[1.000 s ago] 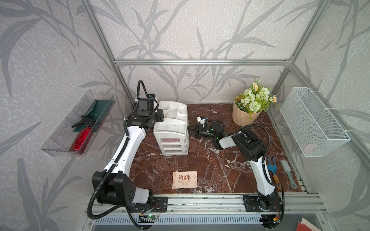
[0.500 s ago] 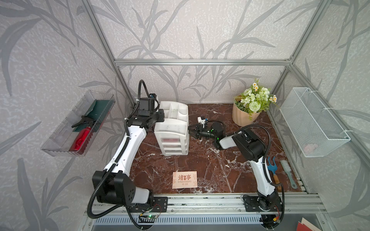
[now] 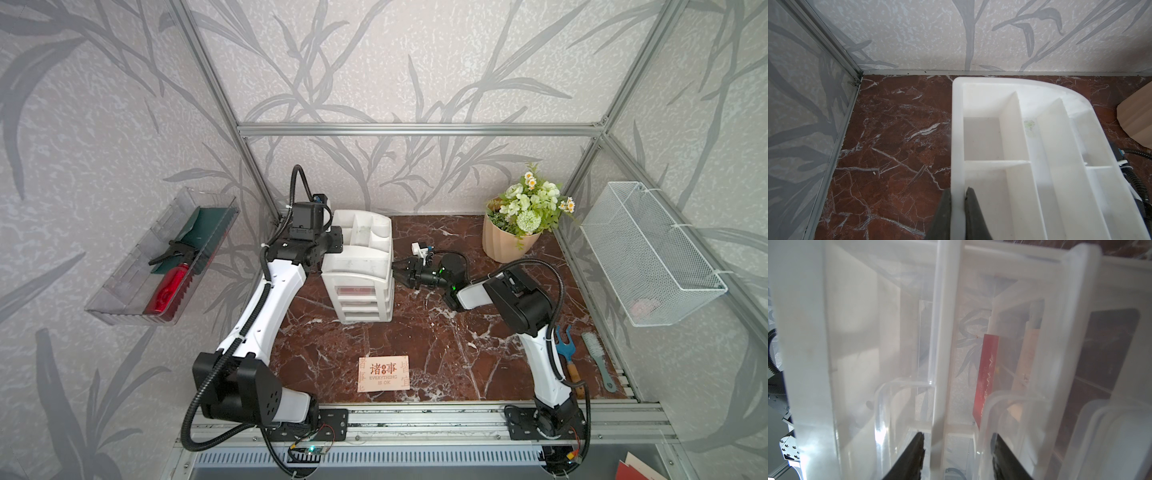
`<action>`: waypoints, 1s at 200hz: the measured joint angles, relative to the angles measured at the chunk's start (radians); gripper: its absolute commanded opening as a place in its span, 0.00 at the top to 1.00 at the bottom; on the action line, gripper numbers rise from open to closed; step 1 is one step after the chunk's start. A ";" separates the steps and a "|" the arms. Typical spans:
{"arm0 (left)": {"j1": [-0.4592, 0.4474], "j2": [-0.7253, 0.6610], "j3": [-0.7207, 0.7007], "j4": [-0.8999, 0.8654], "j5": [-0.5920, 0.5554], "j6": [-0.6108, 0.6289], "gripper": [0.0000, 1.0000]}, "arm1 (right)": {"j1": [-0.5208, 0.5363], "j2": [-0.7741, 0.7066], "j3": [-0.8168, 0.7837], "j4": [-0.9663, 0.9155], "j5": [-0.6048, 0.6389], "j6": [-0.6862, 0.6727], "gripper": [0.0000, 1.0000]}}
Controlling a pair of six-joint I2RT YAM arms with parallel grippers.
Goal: Take the postcards out of the drawer
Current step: Open the drawer in the storage box.
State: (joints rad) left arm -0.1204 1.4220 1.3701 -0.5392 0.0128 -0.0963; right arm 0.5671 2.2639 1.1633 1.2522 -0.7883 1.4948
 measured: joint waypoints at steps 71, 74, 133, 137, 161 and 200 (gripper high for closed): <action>-0.006 0.003 0.003 -0.002 -0.014 0.010 1.00 | -0.013 -0.032 -0.042 0.000 -0.006 -0.003 0.49; -0.006 0.003 0.004 -0.002 -0.014 0.010 1.00 | -0.013 -0.034 -0.043 0.000 -0.006 -0.003 0.49; -0.010 0.007 0.005 0.002 -0.020 0.010 1.00 | -0.035 -0.060 -0.068 0.019 -0.011 -0.003 0.49; -0.010 0.007 0.005 0.002 -0.020 0.010 1.00 | -0.036 -0.060 -0.069 0.022 -0.011 -0.004 0.49; -0.010 0.008 0.005 0.002 -0.021 0.010 1.00 | -0.042 -0.060 -0.076 0.031 -0.017 -0.005 0.49; -0.014 0.008 0.005 0.002 -0.026 0.010 1.00 | -0.045 -0.068 -0.092 0.039 -0.016 -0.007 0.49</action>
State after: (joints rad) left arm -0.1349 1.4300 1.3746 -0.5373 -0.0135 -0.0860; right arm 0.5224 2.1963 1.0714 1.2915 -0.8047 1.4876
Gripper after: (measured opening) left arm 0.107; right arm 0.509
